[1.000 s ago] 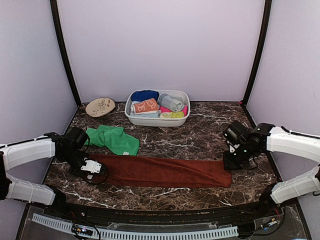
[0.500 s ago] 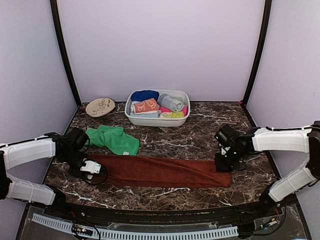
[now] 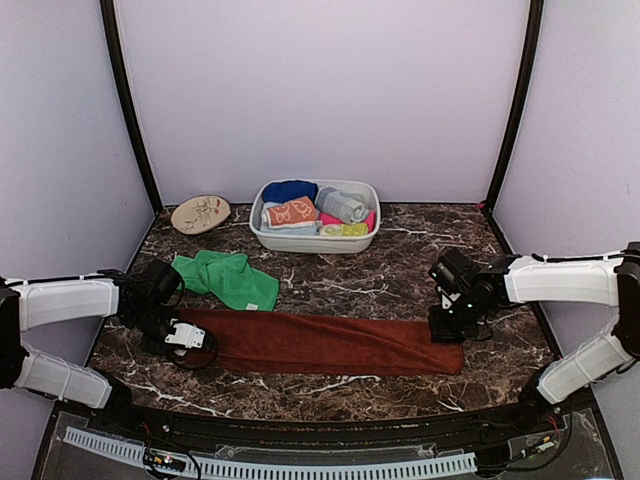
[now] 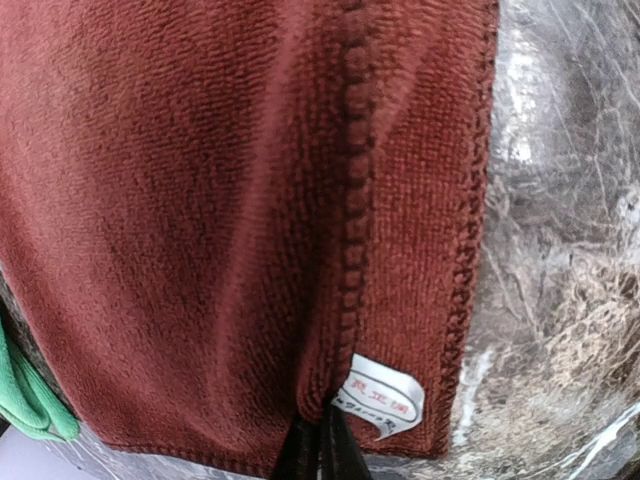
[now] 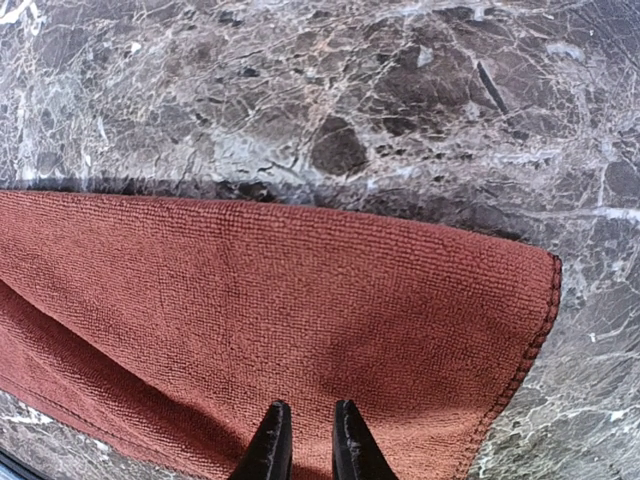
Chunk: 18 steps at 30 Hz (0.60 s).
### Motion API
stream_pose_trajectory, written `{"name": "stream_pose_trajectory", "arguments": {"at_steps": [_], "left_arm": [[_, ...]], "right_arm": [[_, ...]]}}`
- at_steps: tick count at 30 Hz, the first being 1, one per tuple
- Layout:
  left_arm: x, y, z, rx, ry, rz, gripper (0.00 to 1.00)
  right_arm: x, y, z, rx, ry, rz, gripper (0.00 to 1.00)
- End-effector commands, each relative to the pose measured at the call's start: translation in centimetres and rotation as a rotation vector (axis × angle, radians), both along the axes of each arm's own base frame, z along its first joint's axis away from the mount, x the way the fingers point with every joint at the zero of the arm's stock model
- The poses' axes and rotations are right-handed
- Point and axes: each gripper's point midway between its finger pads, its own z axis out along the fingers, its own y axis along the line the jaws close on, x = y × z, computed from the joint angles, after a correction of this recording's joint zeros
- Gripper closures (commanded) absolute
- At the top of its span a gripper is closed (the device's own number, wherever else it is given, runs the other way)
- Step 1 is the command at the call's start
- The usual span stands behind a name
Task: Roll the towels
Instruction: Smooth out the towel at the center of the board.
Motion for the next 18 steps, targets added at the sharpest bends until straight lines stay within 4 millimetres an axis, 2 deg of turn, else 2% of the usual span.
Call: {"name": "stream_pose_trajectory", "arguments": {"at_steps": [1,8,13,18], "left_arm": [[-0.1,0.0,0.4,-0.003,-0.009,0.007,1.0],[-0.5,-0.1,3.0,-0.025,-0.027,-0.005,1.0],[-0.7,0.1,4.7,-0.029,-0.066,-0.022,1.0],[-1.5,0.5,4.8,-0.018,-0.06,-0.031,1.0]], "right_arm": [[0.0,-0.2,-0.2,0.007,-0.014,0.002,0.85],[-0.9,-1.2,-2.1,-0.032,0.018,-0.005,0.85],[-1.2,-1.9,-2.8,-0.063,0.023,-0.007,0.85],[-1.2,-2.4,-2.9,-0.09,0.018,-0.012,0.86]]}}
